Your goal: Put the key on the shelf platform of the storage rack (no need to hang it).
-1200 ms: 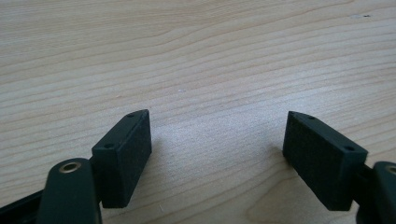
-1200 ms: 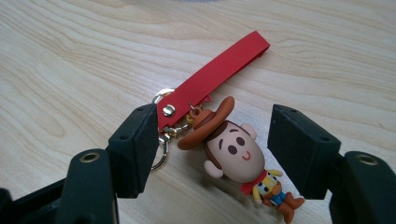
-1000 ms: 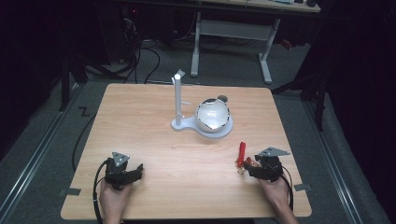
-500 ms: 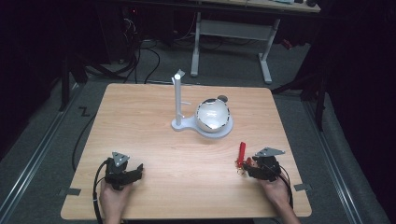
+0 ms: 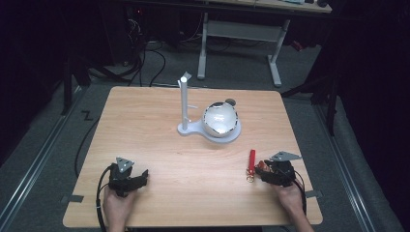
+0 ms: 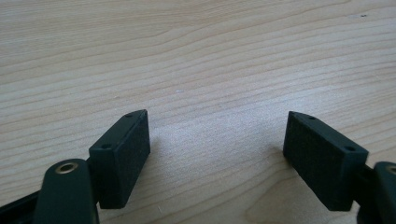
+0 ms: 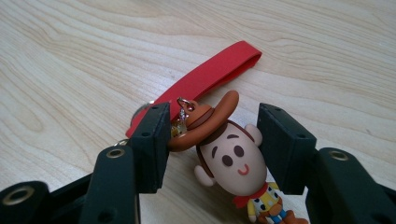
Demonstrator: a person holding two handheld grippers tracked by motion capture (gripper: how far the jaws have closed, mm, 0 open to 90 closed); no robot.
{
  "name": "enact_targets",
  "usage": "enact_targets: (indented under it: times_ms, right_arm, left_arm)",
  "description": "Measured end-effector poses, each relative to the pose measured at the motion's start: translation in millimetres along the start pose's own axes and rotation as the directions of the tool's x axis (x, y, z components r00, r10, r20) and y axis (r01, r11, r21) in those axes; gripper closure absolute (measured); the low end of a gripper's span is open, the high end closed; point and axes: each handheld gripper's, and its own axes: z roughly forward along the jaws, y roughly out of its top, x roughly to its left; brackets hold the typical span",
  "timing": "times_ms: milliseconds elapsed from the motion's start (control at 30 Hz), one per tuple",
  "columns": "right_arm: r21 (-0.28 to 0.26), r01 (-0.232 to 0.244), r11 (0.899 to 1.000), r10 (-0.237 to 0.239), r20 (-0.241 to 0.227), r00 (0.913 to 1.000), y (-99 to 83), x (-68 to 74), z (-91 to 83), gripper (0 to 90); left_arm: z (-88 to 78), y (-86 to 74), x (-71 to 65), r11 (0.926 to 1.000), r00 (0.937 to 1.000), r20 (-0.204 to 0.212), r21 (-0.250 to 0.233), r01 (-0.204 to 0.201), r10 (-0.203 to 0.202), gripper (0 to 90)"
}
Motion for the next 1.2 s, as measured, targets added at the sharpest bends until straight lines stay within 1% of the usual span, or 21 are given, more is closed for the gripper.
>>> enact_targets:
  times_ms: [33, 100, 200, 333, 433, 500, 667, 700, 767, 867, 900, 1000, 1100, 1200]
  right_arm:
    - [-0.002, -0.005, 1.0, 0.005, -0.004, 1.0, 0.2, -1.3, -2.2, 46.7]
    - [-0.004, -0.002, 1.0, 0.002, -0.001, 1.0, 1.4, -1.7, -5.7, 46.7]
    - [-0.022, -0.006, 1.0, 0.006, -0.008, 1.0, 4.3, -2.9, -13.0, 46.8]
    - [-0.049, -0.035, 0.998, 0.034, -0.027, 0.9991, 9.8, -6.5, -23.2, 46.8]
    - [-0.055, -0.028, 0.998, 0.027, -0.025, 0.9993, 14.5, -7.3, -28.4, 46.8]
    - [-0.071, -0.028, 0.997, 0.026, -0.031, 0.9992, 17.8, -8.9, -33.1, 46.9]
    - [-0.103, -0.056, 0.993, 0.05, -0.054, 0.9972, 22.4, -10.8, -43.6, 46.9]
    - [-0.107, -0.062, 0.992, 0.056, -0.06, 0.9966, 23.2, -10.8, -45.1, 46.9]
    - [-0.113, -0.063, 0.992, 0.056, -0.065, 0.9963, 25.4, -10.6, -46.7, 46.9]
    - [-0.123, -0.058, 0.991, 0.049, -0.072, 0.9962, 30.7, -10.8, -47.6, 46.9]
    - [-0.127, -0.06, 0.99, 0.051, -0.075, 0.9959, 32.4, -11.1, -48.5, 46.9]
    - [-0.14, -0.067, 0.988, 0.054, -0.093, 0.9942, 38.1, -11.9, -52.2, 46.9]
    - [-0.148, -0.059, 0.987, 0.044, -0.099, 0.9941, 44.4, -12.6, -56.1, 46.9]
    - [-0.155, -0.075, 0.985, 0.057, -0.115, 0.9917, 48.8, -13.0, -60.3, 46.8]
  left_arm:
    - [-0.4, -0.2, 0.0, 1.0, 1.0, -0.001, 0.002, 0.001, -0.001, 23.0]
    - [-0.7, -0.4, 1.4, 0.9997, 0.9997, 0.011, 0.004, -0.023, 0.023, 22.9]
    - [-0.7, -0.6, 0.8, 0.9998, 0.9998, 0.011, 0.006, -0.018, 0.018, 22.9]
    - [-0.5, -0.4, 0.7, 0.9997, 0.9997, 0.013, 0.012, -0.019, 0.019, 22.8]
    - [-0.4, -0.4, 0.6, 0.9997, 0.9997, 0.013, 0.013, -0.019, 0.018, 22.9]
    - [-0.4, -0.2, 0.8, 0.9997, 0.9997, 0.014, 0.014, -0.022, 0.022, 22.8]
    - [-0.5, -0.3, 0.8, 0.9997, 0.9997, 0.015, 0.016, -0.021, 0.02, 22.8]
    - [-0.5, -0.4, 0.7, 0.9997, 0.9997, 0.015, 0.015, -0.021, 0.021, 22.6]
    - [-0.6, -1.0, 1.5, 0.9991, 0.999, 0.021, 0.015, -0.039, 0.038, 22.0]
    - [-1.5, -2.1, 0.8, 0.9993, 0.9993, 0.019, 0.019, -0.033, 0.033, 21.7]
    - [-1.3, -1.9, 1.2, 0.999, 0.9989, 0.024, 0.019, -0.041, 0.04, 21.6]
    - [-1.3, -2.1, 1.0, 0.9991, 0.9991, 0.022, 0.017, -0.038, 0.038, 21.6]
    - [-1.3, -2.0, 1.1, 0.9991, 0.999, 0.022, 0.018, -0.039, 0.038, 21.6]
    - [-1.1, -1.8, 1.1, 0.9991, 0.999, 0.022, 0.018, -0.039, 0.039, 21.7]
